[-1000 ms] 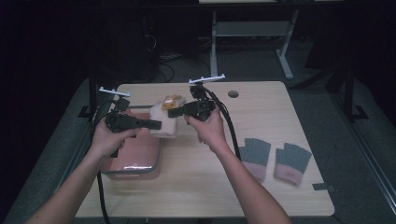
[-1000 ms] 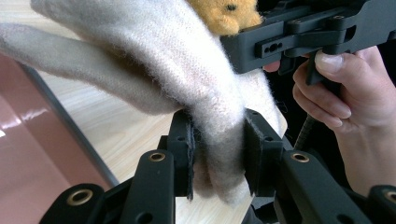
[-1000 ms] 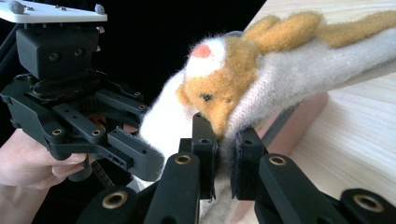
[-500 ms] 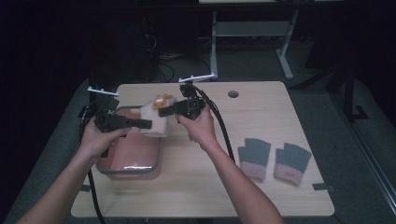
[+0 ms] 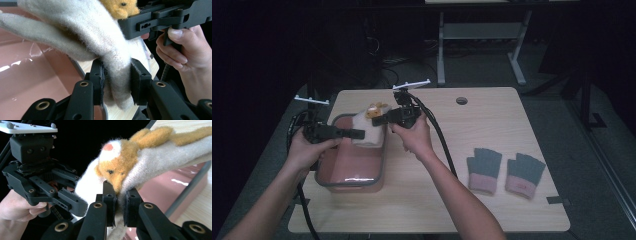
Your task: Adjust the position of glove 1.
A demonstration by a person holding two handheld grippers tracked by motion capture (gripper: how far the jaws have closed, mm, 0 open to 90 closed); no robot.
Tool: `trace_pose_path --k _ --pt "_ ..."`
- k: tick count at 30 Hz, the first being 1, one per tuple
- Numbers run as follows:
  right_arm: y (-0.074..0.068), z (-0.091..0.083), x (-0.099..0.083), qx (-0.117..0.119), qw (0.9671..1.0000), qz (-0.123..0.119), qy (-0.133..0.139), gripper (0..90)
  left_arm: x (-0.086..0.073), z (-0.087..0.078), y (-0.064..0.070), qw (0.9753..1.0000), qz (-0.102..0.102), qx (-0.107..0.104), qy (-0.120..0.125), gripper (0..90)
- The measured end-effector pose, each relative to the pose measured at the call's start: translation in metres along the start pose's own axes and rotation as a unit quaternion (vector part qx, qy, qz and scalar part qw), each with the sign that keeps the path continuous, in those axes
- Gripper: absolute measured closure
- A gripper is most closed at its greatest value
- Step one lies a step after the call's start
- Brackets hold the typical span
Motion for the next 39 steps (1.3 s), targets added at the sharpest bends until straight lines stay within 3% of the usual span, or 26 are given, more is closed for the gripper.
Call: trace_pose_path --k 14,39 --pt "0.001 0.027 -0.004 0.007 0.9998 0.009 -0.015 82.2 -0.017 -0.009 -0.017 0.9997 -0.017 0.013 -0.008 67.5" --pt "0.021 0.062 -0.017 0.004 0.9985 0.032 -0.043 82.1 -0.046 -0.006 -0.039 0.9979 -0.049 0.025 -0.034 67.5"
Point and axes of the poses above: each handheld gripper's, and its own axes: z roughly forward along the jaws, x roughly out of its top, y roughly to its right, the point moved 10 cm from there along z, roughly forward along the jaws, and after that the axes turned 13 degrees about z, right-handed, at the moved point
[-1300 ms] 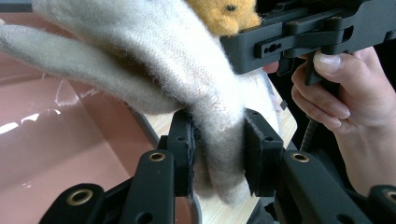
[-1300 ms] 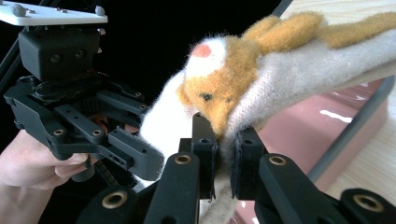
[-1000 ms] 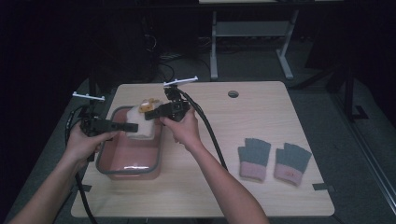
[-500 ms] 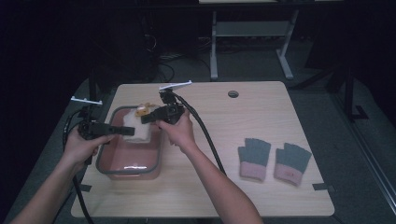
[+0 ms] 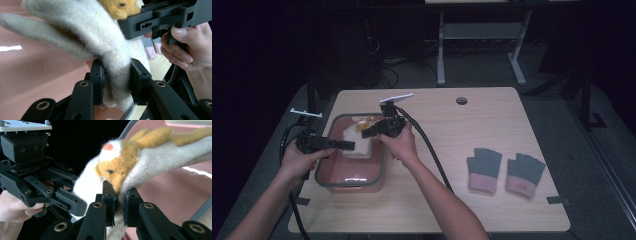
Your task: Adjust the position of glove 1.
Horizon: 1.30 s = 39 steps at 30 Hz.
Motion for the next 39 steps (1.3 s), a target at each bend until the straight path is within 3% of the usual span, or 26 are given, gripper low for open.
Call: trace_pose_path --k 13,24,32,39 --pt "0.018 0.022 -0.009 -0.008 0.9995 0.015 -0.028 81.9 -0.020 0.007 -0.017 0.9995 -0.020 0.008 -0.023 67.5" --pt "0.031 0.037 -0.017 -0.033 0.9975 0.024 -0.057 80.6 -0.035 0.016 -0.026 0.9980 -0.039 0.020 -0.045 67.5" --pt "0.035 0.038 -0.021 -0.061 0.9955 0.017 -0.071 77.8 -0.042 0.020 -0.029 0.9968 -0.052 0.028 -0.054 67.5" --pt "0.036 0.031 -0.021 -0.082 0.9938 0.006 -0.075 74.0 -0.045 0.022 -0.034 0.9960 -0.049 0.040 -0.063 67.5"
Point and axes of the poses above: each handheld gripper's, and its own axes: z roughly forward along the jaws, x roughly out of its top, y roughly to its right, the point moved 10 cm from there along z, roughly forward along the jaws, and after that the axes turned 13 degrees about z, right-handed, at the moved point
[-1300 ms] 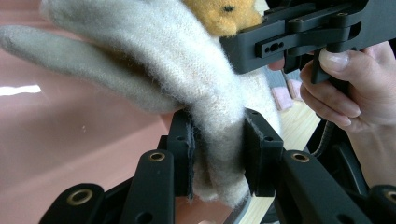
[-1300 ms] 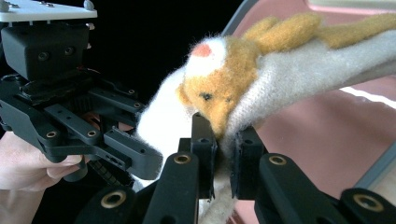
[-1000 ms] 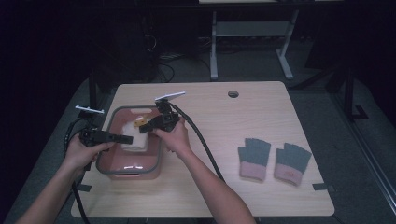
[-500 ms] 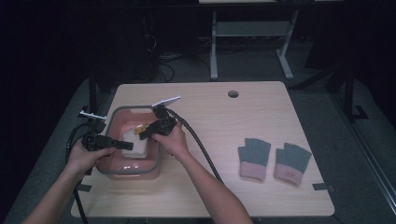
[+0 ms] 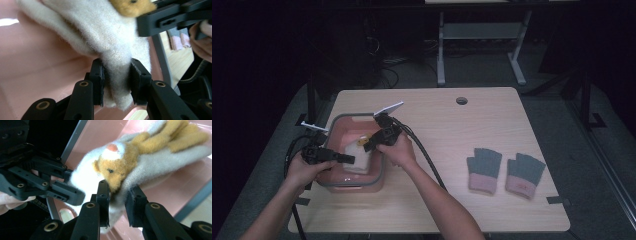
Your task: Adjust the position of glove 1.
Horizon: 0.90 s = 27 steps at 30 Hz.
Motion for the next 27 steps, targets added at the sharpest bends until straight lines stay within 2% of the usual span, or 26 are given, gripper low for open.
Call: trace_pose_path --k 6,10,13,16,22,24,27 --pt "0.001 -0.005 -0.003 -0.020 0.9997 -0.013 -0.004 71.8 -0.002 0.003 -0.002 0.9999 -0.004 0.010 -0.011 67.5" --pt "0.000 -0.010 -0.003 -0.019 0.9997 -0.016 -0.004 71.0 -0.003 0.003 -0.003 0.9997 -0.009 0.018 -0.014 67.5" --pt "-0.001 -0.014 -0.002 -0.017 0.9996 -0.021 0.003 70.7 -0.006 0.004 -0.004 0.9991 -0.022 0.028 -0.021 67.2" --pt "-0.001 -0.019 -0.002 -0.016 0.9997 -0.020 0.006 70.7 -0.010 0.005 -0.008 0.9988 -0.017 0.035 -0.030 66.0" --pt "0.000 -0.023 -0.001 -0.014 0.9995 -0.023 0.014 70.8 -0.007 0.002 -0.008 0.9986 -0.021 0.042 -0.024 59.8" --pt "-0.001 -0.025 -0.003 -0.010 0.9997 -0.020 0.013 70.8 -0.002 -0.004 -0.007 0.9990 -0.019 0.038 -0.013 59.1" --pt "0.000 -0.028 -0.004 -0.007 0.9996 -0.023 0.013 70.7 0.006 -0.014 -0.005 0.9989 -0.014 0.045 0.004 59.1"
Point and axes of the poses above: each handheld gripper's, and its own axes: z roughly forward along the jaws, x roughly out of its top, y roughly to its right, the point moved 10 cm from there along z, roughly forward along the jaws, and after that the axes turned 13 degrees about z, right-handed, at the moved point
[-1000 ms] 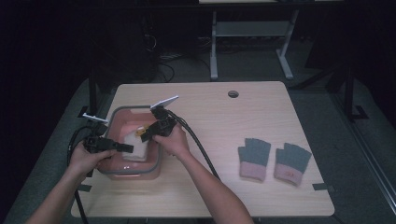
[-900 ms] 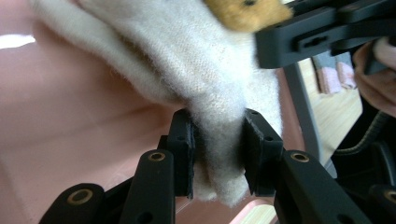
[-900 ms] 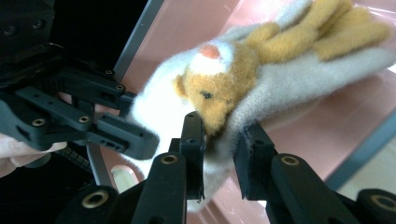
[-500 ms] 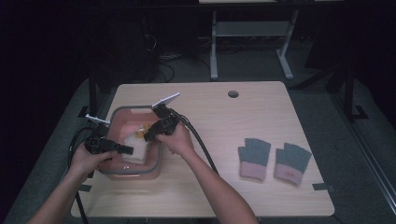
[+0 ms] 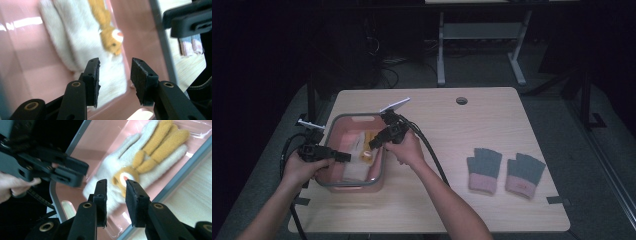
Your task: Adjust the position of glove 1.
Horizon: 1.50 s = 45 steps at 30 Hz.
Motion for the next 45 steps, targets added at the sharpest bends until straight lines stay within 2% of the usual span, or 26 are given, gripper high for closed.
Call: trace_pose_path --k 4,5,7,10,14,15,17,18,21,24,28,32,34,36,39,45 --pt "-0.001 -0.005 0.000 0.005 1.0000 0.001 0.009 70.7 0.003 -0.001 0.002 0.9999 0.010 0.007 0.000 64.2" --pt "0.000 -0.007 0.000 0.006 0.9999 -0.001 0.010 70.7 0.002 0.001 0.003 0.9999 0.007 0.008 -0.004 65.0" --pt "0.000 -0.009 -0.001 0.009 0.9999 -0.001 0.012 70.7 -0.001 0.007 0.002 0.9996 0.019 0.012 -0.018 66.5" --pt "0.002 -0.012 -0.002 0.007 0.9998 -0.002 0.016 70.6 -0.006 0.018 0.001 0.9986 0.023 0.025 -0.041 66.6" --pt "0.003 -0.017 -0.003 0.013 0.9997 -0.002 0.019 70.6 -0.009 0.030 0.000 0.9967 0.024 0.046 -0.063 67.1" --pt "0.003 -0.019 -0.004 0.014 0.9997 -0.003 0.019 70.6 -0.011 0.031 -0.002 0.9955 0.033 0.050 -0.074 67.3" --pt "0.003 -0.021 -0.004 0.015 0.9996 -0.003 0.023 70.6 -0.013 0.035 -0.004 0.9937 0.033 0.064 -0.086 67.8" --pt "0.003 -0.022 -0.004 0.017 0.9995 -0.006 0.024 70.6 -0.015 0.036 -0.005 0.9924 0.036 0.068 -0.096 68.0" --pt "0.003 -0.025 -0.004 0.019 0.9994 -0.007 0.027 70.6 -0.017 0.039 -0.006 0.9911 0.037 0.073 -0.105 68.8" --pt "0.003 -0.028 -0.005 0.024 0.9993 -0.008 0.028 70.0 -0.014 0.035 -0.005 0.9928 0.035 0.067 -0.093 67.8" --pt "0.004 -0.032 -0.005 0.029 0.9990 -0.007 0.032 68.7 -0.006 0.024 -0.002 0.9967 0.025 0.052 -0.057 65.1" --pt "0.006 -0.037 -0.007 0.034 0.9988 -0.006 0.035 66.9 -0.002 0.014 0.002 0.9984 0.025 0.036 -0.035 63.6" --pt "0.008 -0.041 -0.008 0.037 0.9986 -0.005 0.038 66.4 0.000 0.011 0.004 0.9988 0.031 0.030 -0.023 63.3" --pt "0.010 -0.044 -0.009 0.035 0.9985 -0.005 0.041 65.8 0.003 0.007 0.009 0.9993 0.028 0.023 -0.008 62.2" --pt "0.013 -0.051 -0.009 0.040 0.9980 -0.003 0.048 64.3 0.006 0.005 0.015 0.9990 0.042 0.016 -0.001 60.5" --pt "0.020 -0.057 -0.012 0.046 0.9977 0.004 0.050 62.1 0.013 0.004 0.029 0.9987 0.048 -0.003 0.016 57.8"
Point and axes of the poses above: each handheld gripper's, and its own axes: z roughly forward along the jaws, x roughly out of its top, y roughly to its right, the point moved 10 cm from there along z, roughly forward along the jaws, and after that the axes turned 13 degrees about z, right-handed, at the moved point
